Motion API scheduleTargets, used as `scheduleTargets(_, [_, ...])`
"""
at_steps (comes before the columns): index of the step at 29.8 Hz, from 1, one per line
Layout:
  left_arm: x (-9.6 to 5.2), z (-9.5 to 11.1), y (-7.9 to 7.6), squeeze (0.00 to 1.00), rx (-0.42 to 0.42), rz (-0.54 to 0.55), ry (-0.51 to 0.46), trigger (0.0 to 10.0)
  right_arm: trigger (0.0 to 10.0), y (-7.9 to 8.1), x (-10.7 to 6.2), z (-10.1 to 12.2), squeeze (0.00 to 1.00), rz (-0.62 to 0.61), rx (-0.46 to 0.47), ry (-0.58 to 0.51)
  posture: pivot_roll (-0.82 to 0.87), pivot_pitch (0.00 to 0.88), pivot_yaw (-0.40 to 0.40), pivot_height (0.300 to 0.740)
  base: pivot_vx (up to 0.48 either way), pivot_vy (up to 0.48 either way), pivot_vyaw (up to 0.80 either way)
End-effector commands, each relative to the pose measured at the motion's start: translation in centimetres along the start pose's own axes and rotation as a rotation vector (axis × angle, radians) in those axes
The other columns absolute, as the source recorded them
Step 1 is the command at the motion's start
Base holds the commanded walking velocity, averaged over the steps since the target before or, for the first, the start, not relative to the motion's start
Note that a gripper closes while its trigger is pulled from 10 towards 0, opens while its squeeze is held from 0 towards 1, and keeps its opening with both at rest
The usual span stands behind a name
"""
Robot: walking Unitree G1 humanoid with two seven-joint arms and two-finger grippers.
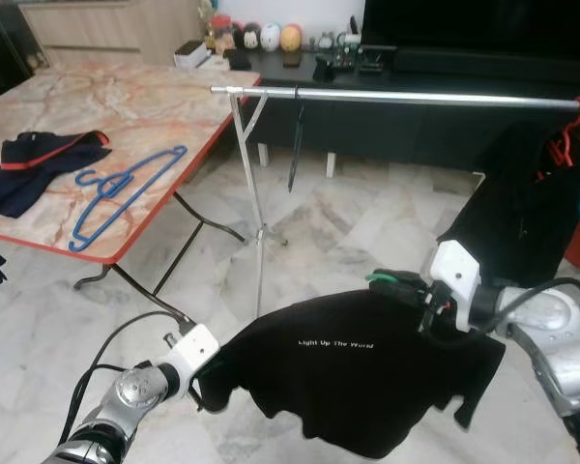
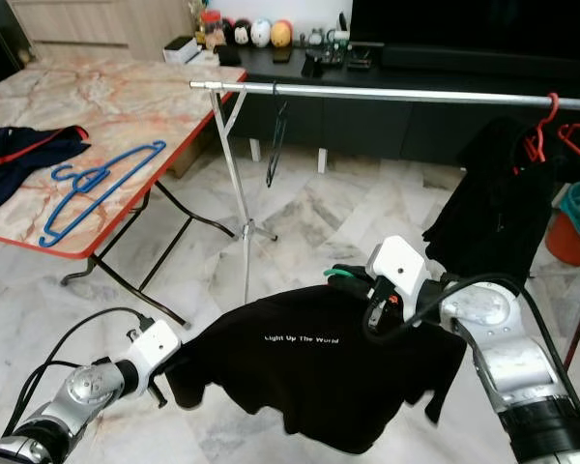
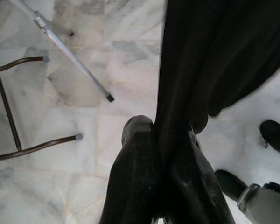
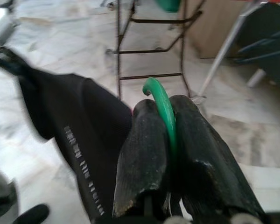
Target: Hang hanger
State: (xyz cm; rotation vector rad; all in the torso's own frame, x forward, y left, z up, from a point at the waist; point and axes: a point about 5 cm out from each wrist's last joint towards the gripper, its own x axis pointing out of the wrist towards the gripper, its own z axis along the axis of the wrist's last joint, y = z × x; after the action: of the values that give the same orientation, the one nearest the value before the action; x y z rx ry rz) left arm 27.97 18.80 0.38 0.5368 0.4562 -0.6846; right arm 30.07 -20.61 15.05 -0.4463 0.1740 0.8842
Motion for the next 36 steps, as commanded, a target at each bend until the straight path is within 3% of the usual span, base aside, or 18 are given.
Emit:
scheduleTargets(1, [-1.2,-2.4,-0.2,0.00,-0.013,-0.017,0.103,0.0,0.0,-1.9,-0.8,1.2,0.00,-0.126,-0.033,-0.042,0.01,0.044,0.061,0.740,0.000,0.000,0.00])
scheduleTargets(4, [-1.0,-2.5,-0.9,0.00,0.003,-0.071,0.114,0.0,0.0,-2.2,-0.5,2.1,0.00,-0.162,0.009,-0.123,0.01,0.044,0.060,0.740,0.000,0.000,0.00])
scheduleTargets(9, [-1.0,-2.8,-1.5,0.00,0.026,-0.114,0.133,0.0,0.0,-3.0,-0.5,2.2,0.00,-0.228,-0.004,-0.126,0.01,0.044,0.060,0.740,0.000,0.000,0.00])
scheduleTargets(13, [-1.1,-3.0,-1.8,0.00,0.037,-0.139,0.152,0.0,0.0,-4.6,-0.9,2.3,0.00,-0.363,0.012,-0.130,0.01,0.045,0.059,0.740,0.000,0.000,0.00])
scheduleTargets(19, [-0.9,-3.1,-2.6,0.00,0.093,-0.192,0.171,0.0,0.0,-5.5,-0.5,2.8,0.00,-0.484,0.049,-0.170,0.01,0.045,0.059,0.740,0.000,0.000,0.00])
scheduleTargets(26, [-0.1,-2.3,-3.2,0.00,0.129,-0.205,0.157,0.0,0.0,-6.3,0.5,3.2,0.00,-0.682,0.276,-0.289,0.01,0.044,0.057,0.740,0.000,0.000,0.00])
scheduleTargets(30, [0.4,-1.9,-3.3,0.00,0.140,-0.184,0.155,0.0,0.0,-5.6,1.5,3.8,0.00,-0.644,0.409,-0.378,0.02,0.044,0.058,0.740,0.000,0.000,0.00])
scheduleTargets(33, [0.8,-1.3,-2.5,0.00,0.169,-0.089,0.162,0.0,0.0,-4.5,2.3,3.9,0.00,-0.552,0.359,-0.348,0.02,0.045,0.057,0.740,0.000,0.000,0.00])
scheduleTargets(36, [0.9,-1.1,-1.9,0.00,0.163,-0.029,0.163,0.0,0.0,-4.4,2.2,3.7,0.00,-0.549,0.335,-0.341,0.02,0.044,0.057,0.740,0.000,0.000,0.00])
